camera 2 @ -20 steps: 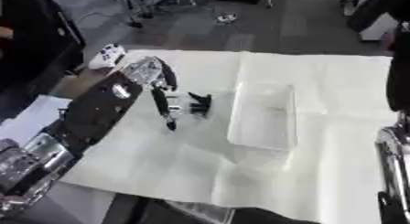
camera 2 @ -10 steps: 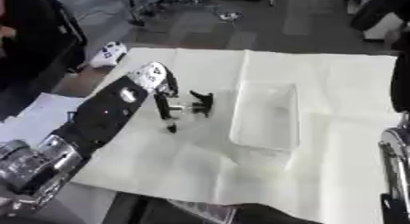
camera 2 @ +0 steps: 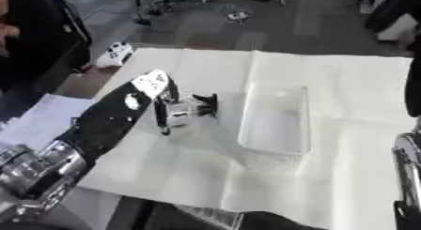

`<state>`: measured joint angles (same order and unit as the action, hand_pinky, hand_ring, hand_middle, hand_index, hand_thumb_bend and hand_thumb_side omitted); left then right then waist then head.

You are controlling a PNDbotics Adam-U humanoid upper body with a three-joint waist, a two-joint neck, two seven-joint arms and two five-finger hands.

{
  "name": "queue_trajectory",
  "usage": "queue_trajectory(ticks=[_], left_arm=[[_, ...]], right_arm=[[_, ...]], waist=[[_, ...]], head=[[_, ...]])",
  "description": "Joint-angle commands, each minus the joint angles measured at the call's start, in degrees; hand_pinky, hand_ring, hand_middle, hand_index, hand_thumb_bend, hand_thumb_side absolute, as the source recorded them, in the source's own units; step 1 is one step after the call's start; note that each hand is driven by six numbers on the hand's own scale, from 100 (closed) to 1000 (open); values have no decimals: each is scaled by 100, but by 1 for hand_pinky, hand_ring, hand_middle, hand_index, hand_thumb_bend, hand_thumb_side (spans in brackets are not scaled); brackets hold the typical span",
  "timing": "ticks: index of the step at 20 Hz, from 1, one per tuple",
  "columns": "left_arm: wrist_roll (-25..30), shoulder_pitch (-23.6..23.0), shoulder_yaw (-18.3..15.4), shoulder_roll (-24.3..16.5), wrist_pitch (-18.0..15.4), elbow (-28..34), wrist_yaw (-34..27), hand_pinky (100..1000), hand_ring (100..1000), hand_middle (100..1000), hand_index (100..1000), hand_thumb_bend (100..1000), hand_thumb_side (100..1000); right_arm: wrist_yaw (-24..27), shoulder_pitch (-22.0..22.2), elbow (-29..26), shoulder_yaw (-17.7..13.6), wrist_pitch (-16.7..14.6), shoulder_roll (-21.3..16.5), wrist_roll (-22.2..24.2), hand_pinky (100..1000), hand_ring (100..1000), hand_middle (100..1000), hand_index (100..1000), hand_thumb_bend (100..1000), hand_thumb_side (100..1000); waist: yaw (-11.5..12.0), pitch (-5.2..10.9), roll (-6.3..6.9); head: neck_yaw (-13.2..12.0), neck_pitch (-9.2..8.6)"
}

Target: Pick up objects on the table and place them in the box.

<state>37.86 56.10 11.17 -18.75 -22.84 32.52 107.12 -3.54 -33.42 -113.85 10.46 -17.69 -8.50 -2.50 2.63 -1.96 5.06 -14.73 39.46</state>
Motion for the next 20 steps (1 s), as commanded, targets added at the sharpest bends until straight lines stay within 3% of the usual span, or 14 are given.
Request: queue_trajectory(ticks=[1, 4, 9, 13, 20], left_arm=[[307, 166, -115, -67, 4, -85, 76, 1000, 1000, 958, 1000, 882, 1000], [772, 313, -200, -32, -9, -77, -23, 1000, 1000, 968, 1000, 935, 1000], [938, 492, -245, -4, 48, 182, -544, 1000, 1000, 942, 986, 799, 1000], [970, 608, -233, -7, 216, 315, -945, 1000, 1000, 934, 975, 766, 1000], [957, 557, -188, 103, 384, 253, -850, 934, 1000, 902, 961, 689, 1000]], right_arm=[[13, -112, -74, -14, 13, -2, 13, 401, 384, 420, 613, 335, 1000], [19, -103, -74, -15, 22, -7, 21, 401, 384, 421, 614, 335, 1000], [29, -104, -74, -12, 19, 11, 28, 400, 384, 421, 614, 332, 1000], [38, -115, -74, -3, 11, 37, 33, 400, 384, 421, 614, 332, 1000], [55, -156, -74, 10, -10, 108, 44, 400, 384, 421, 614, 326, 1000]], waist=[[26, 68, -22], [37, 74, -25], [24, 78, -16], [2, 69, -7], [-63, 35, 0]], head=[[-45, -60], [-54, -51], [-74, -46], [-88, -45], [-154, -83]])
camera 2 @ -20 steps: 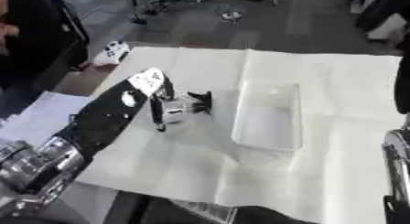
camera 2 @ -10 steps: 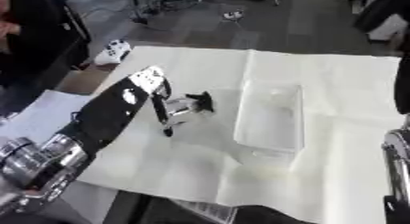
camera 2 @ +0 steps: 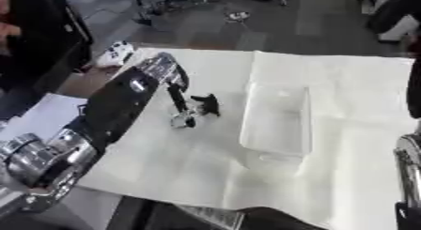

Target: Pick up objects on the table and place them in the box.

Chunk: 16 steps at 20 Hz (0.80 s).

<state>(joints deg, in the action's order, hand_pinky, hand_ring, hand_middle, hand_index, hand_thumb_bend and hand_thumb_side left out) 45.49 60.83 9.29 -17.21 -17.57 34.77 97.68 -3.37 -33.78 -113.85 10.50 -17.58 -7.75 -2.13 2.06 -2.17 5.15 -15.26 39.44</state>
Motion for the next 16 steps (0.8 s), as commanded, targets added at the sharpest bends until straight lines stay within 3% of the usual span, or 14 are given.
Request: queue_trajectory(ticks=[1, 6, 7, 8, 9, 10, 11, 14, 16], left_arm=[[208, 50, 12, -28, -136, -11, 198, 914, 985, 892, 958, 650, 1000], [216, -122, 16, 98, -147, -217, 701, 830, 905, 839, 917, 533, 1000], [190, -156, 10, 119, -149, -245, 789, 739, 845, 798, 879, 446, 1000], [153, -189, -6, 137, -138, -271, 848, 782, 888, 827, 906, 505, 1000], [109, -210, -20, 149, -122, -293, 891, 640, 750, 717, 803, 239, 1000], [28, -239, -30, 159, -85, -299, 921, 584, 683, 651, 755, 185, 959], [-115, -262, -43, 168, -32, -284, 922, 487, 581, 561, 661, 100, 852], [-652, -279, -35, 159, 97, -240, 870, 298, 429, 389, 466, 100, 738], [-1178, -242, -17, 132, 108, -121, 780, 100, 235, 219, 283, 100, 685]], right_arm=[[38, -122, -74, 8, -21, 36, 8, 400, 384, 421, 614, 327, 1000], [38, -136, -74, 8, -27, 43, 8, 400, 384, 421, 614, 325, 1000], [37, -138, -74, 8, -28, 41, 8, 400, 384, 420, 614, 327, 1000], [36, -139, -74, 8, -28, 39, 8, 400, 384, 421, 614, 326, 1000], [36, -139, -74, 7, -27, 38, 8, 400, 384, 420, 614, 327, 1000], [35, -139, -74, 6, -24, 36, 8, 400, 384, 420, 614, 328, 1000], [33, -138, -74, 5, -21, 33, 8, 400, 384, 420, 614, 328, 1000], [31, -133, -74, 4, -15, 20, 10, 400, 384, 420, 614, 330, 1000], [30, -124, -74, 2, -8, 9, 10, 400, 384, 420, 614, 331, 1000]], waist=[[-10, 53, -8], [-18, 48, -15], [-16, 47, -18], [-14, 46, -20], [-13, 45, -23], [-11, 43, -26], [-7, 42, -28], [4, 45, -31], [17, 50, -30]], head=[[-102, -82], [-87, -95], [-82, -100], [-77, -107], [-73, -113], [-67, -122], [-64, -124], [-63, -119], [-63, -117]])
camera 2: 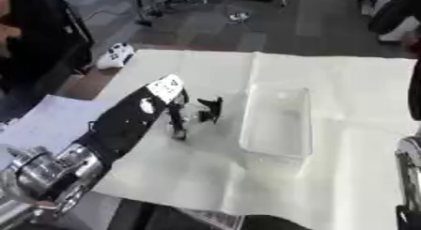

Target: Pick up objects on the table and place them in the box.

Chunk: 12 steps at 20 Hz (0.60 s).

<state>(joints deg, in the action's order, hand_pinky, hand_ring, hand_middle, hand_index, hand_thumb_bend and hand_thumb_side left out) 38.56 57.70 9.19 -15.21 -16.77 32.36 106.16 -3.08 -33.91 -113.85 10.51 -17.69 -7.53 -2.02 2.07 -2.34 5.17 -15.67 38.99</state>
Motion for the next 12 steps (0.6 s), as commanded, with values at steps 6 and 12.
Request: queue_trajectory(ticks=[6, 12], left_arm=[[-2561, 189, 19, -274, 19, 397, -565, 100, 100, 100, 181, 100, 555], [-3161, 422, 17, -478, 23, 443, -1001, 100, 100, 100, 174, 100, 509]], right_arm=[[-4, -70, -74, -4, 21, -52, 0, 400, 384, 420, 614, 333, 1000], [-8, -19, -74, -9, 42, -99, 3, 401, 384, 420, 614, 336, 1000]], waist=[[65, 105, -17], [118, 155, -3]], head=[[-10, -68], [-38, -51]])
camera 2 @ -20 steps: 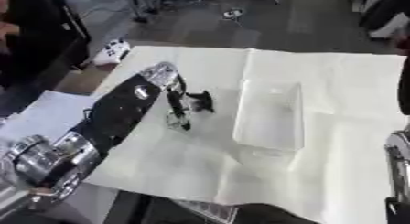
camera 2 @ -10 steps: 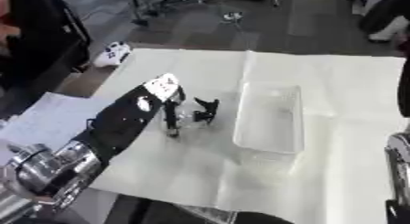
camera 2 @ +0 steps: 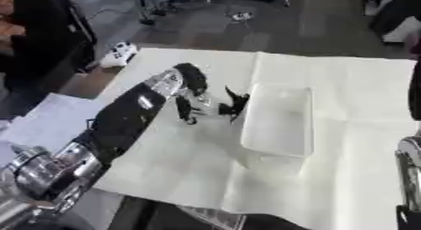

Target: Pick up objects on the table and place them in the box.

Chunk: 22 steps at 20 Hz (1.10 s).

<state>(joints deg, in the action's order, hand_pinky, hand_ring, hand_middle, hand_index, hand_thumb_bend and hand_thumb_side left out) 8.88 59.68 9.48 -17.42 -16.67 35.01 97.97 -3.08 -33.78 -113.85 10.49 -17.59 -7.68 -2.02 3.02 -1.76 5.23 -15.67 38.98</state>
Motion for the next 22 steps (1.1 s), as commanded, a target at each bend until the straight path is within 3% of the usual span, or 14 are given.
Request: queue_trajectory(ticks=[1, 7, 12, 16, 22], left_arm=[[-234, 256, -7, -288, 19, 203, -246, 100, 100, 100, 173, 100, 503], [-542, 502, 58, -432, -17, 434, -546, 100, 100, 100, 170, 100, 480], [-1245, 602, 231, -376, -219, 639, -700, 100, 100, 100, 168, 100, 476], [-1798, 632, 365, -310, -421, 703, -656, 100, 100, 100, 166, 100, 469], [-2143, 709, 445, -167, -583, 676, -514, 100, 100, 100, 165, 100, 470]], right_arm=[[-9, -27, -74, -8, 35, -90, 3, 401, 384, 420, 614, 337, 1000], [-8, 13, -74, -9, 57, -131, 9, 401, 384, 420, 614, 340, 1000], [-4, 13, -74, -11, 57, -127, 11, 401, 384, 420, 614, 338, 1000], [1, 3, -74, -10, 46, -105, 0, 400, 384, 420, 614, 335, 1000], [2, -24, -74, 1, 35, -65, 2, 400, 384, 420, 613, 330, 1000]], waist=[[29, 102, -7], [62, 131, 1], [50, 139, 7], [28, 134, 16], [-17, 128, 31]], head=[[-46, -50], [-78, -36], [-103, -25], [-97, -26], [-102, -30]])
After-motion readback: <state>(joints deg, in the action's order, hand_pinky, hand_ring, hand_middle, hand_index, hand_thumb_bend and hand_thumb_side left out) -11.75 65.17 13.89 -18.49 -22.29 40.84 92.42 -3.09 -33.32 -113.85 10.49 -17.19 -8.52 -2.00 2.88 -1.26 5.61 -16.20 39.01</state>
